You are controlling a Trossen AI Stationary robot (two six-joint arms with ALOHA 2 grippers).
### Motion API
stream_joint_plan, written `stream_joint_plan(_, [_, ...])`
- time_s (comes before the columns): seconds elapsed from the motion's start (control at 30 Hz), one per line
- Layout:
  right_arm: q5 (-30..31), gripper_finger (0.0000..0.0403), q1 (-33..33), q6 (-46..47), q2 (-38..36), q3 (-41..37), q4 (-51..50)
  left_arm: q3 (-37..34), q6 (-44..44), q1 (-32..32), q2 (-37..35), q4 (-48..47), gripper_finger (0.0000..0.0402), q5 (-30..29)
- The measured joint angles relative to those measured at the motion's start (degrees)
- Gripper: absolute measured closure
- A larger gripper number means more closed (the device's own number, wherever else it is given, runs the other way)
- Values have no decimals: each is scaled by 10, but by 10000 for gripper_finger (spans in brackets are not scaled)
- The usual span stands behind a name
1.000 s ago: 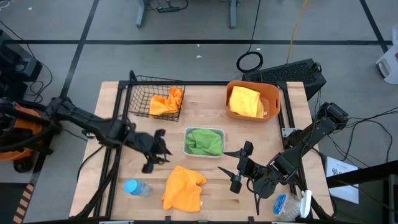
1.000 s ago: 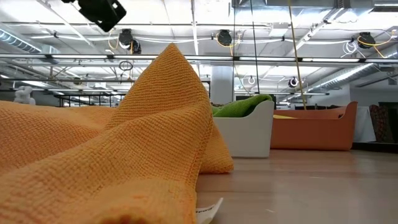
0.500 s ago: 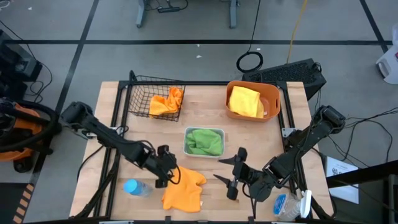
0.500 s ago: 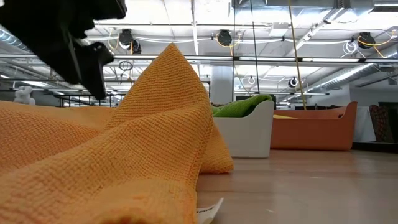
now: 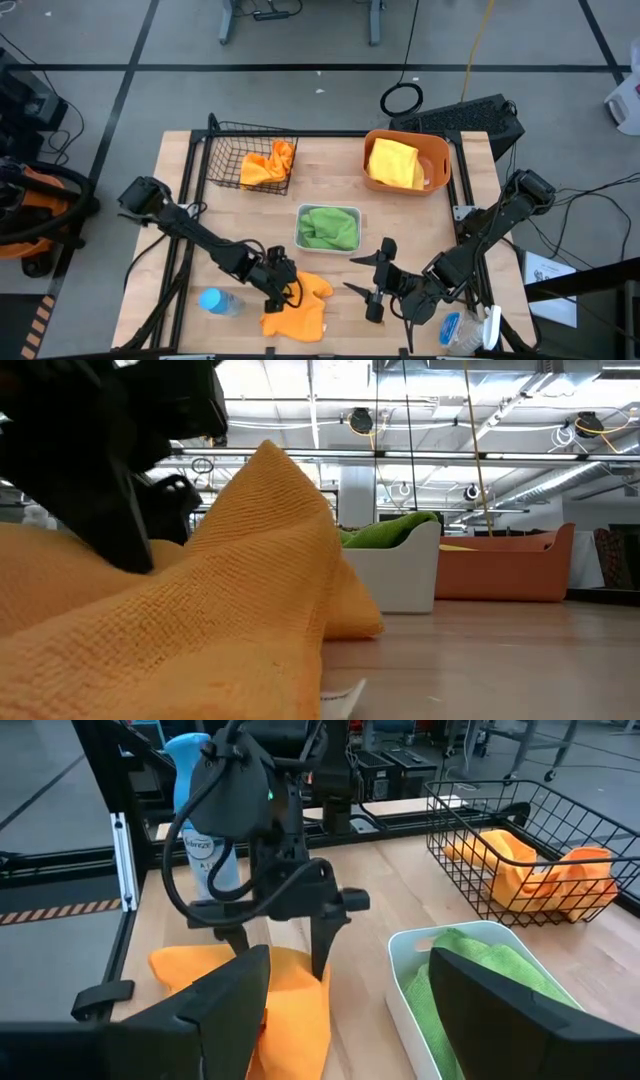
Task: Sort microfiber towel by color & place in baskets
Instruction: Put the orange microfiber cloth into the black wired basket
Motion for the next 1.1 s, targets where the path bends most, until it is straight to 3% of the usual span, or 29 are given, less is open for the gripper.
stream_joint_plan(0.2, [0,136,0,-2,0,0,-1,0,26,5,14,35,143,2])
stream_joint_plan(0.5, [0,136,0,-2,17,0,3,0,57,14,-15,38,379,9])
stream_joint_plan(0.7, [0,136,-9,-1,41,0,15,0,74,26,-73,38,387,0])
stream_joint_plan(0.83, [4,135,-9,-16,67,0,74,0,99,32,-118,39,392,-22])
stream_joint_plan(1.1, [1,101,-22,-142,148,0,222,1,142,40,-175,48,397,-45])
